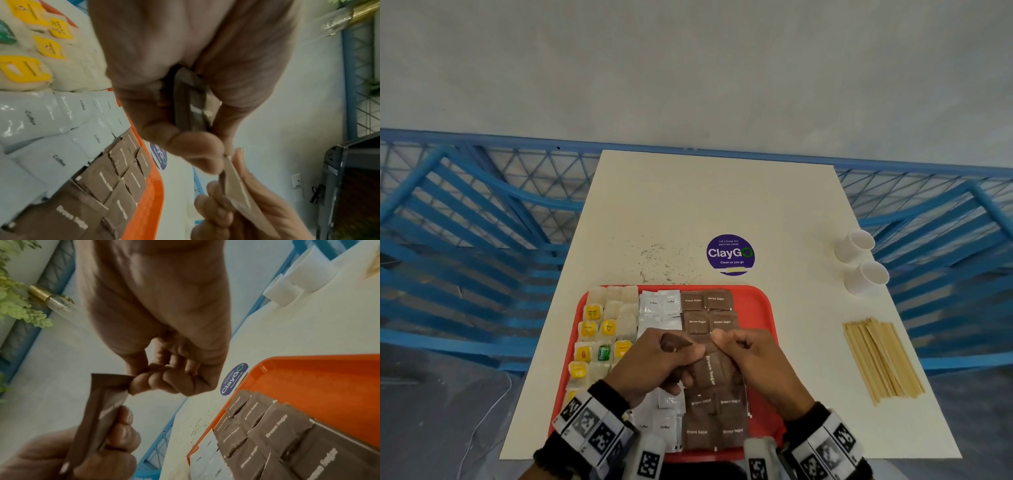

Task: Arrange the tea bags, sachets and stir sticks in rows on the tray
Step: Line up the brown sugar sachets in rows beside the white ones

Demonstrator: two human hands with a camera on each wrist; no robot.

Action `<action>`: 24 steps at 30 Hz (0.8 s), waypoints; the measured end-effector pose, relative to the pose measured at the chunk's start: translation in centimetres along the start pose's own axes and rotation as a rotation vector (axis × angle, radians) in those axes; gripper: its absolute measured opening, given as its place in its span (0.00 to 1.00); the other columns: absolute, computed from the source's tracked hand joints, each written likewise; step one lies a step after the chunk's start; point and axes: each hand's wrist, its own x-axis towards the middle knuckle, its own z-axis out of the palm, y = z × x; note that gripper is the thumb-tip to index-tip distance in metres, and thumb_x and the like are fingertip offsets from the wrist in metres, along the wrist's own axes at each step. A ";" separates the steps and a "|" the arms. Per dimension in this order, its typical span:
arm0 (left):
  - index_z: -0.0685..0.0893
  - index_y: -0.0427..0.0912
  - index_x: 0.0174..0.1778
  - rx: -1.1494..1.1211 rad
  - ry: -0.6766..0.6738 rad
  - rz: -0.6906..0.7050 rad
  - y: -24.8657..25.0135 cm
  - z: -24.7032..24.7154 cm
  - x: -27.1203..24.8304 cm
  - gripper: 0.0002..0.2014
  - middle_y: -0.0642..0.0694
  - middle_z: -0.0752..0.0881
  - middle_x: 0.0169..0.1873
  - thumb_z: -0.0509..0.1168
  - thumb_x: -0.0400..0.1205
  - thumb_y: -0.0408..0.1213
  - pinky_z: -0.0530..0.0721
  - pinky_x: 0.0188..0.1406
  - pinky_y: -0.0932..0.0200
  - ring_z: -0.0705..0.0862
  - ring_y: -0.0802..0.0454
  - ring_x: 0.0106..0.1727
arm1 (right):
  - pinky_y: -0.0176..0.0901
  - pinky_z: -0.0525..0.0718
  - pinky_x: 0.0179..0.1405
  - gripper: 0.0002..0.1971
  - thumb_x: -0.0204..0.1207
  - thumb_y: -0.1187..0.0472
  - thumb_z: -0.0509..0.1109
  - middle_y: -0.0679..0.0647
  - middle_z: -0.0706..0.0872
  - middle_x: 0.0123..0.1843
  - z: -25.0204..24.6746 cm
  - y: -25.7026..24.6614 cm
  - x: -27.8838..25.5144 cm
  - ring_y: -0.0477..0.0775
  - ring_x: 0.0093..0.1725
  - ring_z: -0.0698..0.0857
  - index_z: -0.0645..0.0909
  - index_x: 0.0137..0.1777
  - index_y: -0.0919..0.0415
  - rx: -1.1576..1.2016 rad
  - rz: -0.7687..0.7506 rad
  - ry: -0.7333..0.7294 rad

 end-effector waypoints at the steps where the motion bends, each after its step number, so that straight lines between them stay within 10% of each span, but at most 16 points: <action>1: 0.91 0.37 0.41 -0.024 0.032 0.012 -0.1 0.1 0.1 0.08 0.38 0.88 0.30 0.73 0.81 0.39 0.83 0.24 0.59 0.84 0.50 0.28 | 0.41 0.80 0.35 0.23 0.79 0.45 0.71 0.65 0.88 0.33 -0.1 0.2 0.0 0.51 0.32 0.83 0.85 0.34 0.64 -0.008 -0.006 0.006; 11: 0.89 0.32 0.39 -0.258 0.187 -0.025 -0.6 0.9 0.7 0.12 0.37 0.85 0.32 0.73 0.80 0.39 0.78 0.21 0.62 0.82 0.52 0.27 | 0.34 0.77 0.29 0.21 0.81 0.46 0.66 0.53 0.85 0.27 -2.0 0.4 -0.2 0.46 0.26 0.80 0.85 0.30 0.55 -0.056 -0.061 0.080; 16: 0.90 0.35 0.45 -0.423 0.254 -0.064 -0.6 2.0 1.6 0.10 0.40 0.89 0.33 0.73 0.80 0.41 0.80 0.20 0.63 0.85 0.54 0.26 | 0.35 0.79 0.30 0.11 0.79 0.52 0.73 0.55 0.88 0.33 -0.7 0.7 -0.1 0.48 0.31 0.82 0.88 0.44 0.61 0.090 -0.040 0.136; 21: 0.90 0.39 0.40 -0.133 0.212 -0.014 -1.9 1.8 1.7 0.08 0.41 0.91 0.35 0.73 0.82 0.39 0.78 0.22 0.62 0.84 0.51 0.29 | 0.29 0.76 0.29 0.06 0.79 0.61 0.74 0.48 0.85 0.27 -2.5 3.5 1.4 0.41 0.27 0.79 0.91 0.42 0.61 0.017 -0.030 0.219; 24: 0.90 0.48 0.36 0.480 0.239 0.112 -4.5 1.0 2.8 0.08 0.52 0.90 0.33 0.73 0.80 0.43 0.84 0.34 0.60 0.85 0.59 0.33 | 0.29 0.74 0.28 0.08 0.77 0.60 0.76 0.46 0.84 0.25 -4.7 6.8 1.7 0.42 0.27 0.78 0.91 0.37 0.59 -0.052 0.109 0.200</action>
